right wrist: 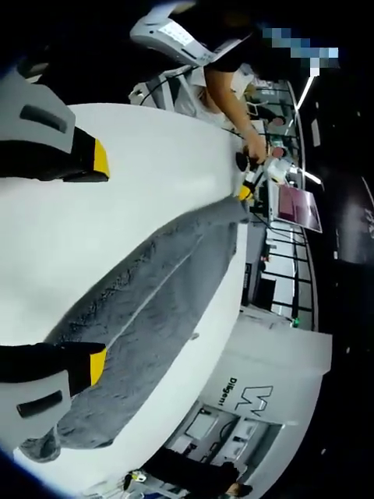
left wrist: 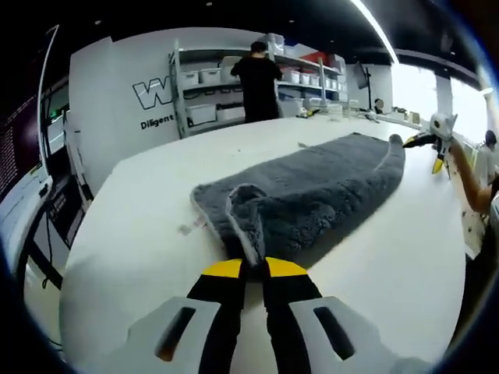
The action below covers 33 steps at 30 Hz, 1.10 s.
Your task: Open the folded towel by lifting each exposed corner and separating the folded layers until the towel lies flat within the target outline without major curled edges
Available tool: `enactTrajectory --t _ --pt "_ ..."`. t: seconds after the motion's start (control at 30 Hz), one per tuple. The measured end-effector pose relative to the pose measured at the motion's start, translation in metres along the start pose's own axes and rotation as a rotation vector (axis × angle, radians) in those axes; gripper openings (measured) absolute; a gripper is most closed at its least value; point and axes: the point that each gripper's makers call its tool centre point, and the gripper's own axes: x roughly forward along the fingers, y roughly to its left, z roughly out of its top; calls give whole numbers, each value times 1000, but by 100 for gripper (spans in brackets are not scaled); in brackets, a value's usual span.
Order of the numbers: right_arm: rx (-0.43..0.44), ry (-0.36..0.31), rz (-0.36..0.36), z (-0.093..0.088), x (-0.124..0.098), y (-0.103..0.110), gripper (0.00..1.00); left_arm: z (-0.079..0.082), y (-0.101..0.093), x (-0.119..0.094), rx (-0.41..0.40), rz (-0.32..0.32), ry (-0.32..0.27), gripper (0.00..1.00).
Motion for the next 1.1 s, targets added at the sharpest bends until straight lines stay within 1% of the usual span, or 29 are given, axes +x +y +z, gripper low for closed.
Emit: enactTrajectory --t 0.17,0.23,0.37,0.47,0.57,0.63,0.77,0.87,0.93,1.03,1.1 --pt "1 2 0 0 0 1 85 -14 -3 -1 9 0 38 9" --pt "-1 6 0 -1 0 1 85 -17 -3 -2 7 -2 44 9" --pt "-2 3 2 0 0 1 85 -18 -3 -2 1 0 49 10" --pt "-2 -1 5 1 0 2 85 -16 -2 -4 -1 3 49 15" --pt "-5 1 6 2 0 3 85 -8 -9 -8 -30 -29 18 25" --pt "-6 2 6 2 0 4 85 -2 -12 -12 -35 -38 4 29" --pt "-9 4 8 1 0 4 85 12 -14 -16 -29 -28 -27 34" --pt "-11 2 9 2 0 5 85 25 -11 -14 -22 -9 -58 35" --pt "-13 2 9 2 0 5 85 35 -9 -11 -19 -7 -80 36" --pt "-13 1 16 2 0 7 85 45 -7 -4 -13 -4 -95 36" --pt "-19 8 18 0 0 8 85 50 -5 1 -9 -7 -92 36"
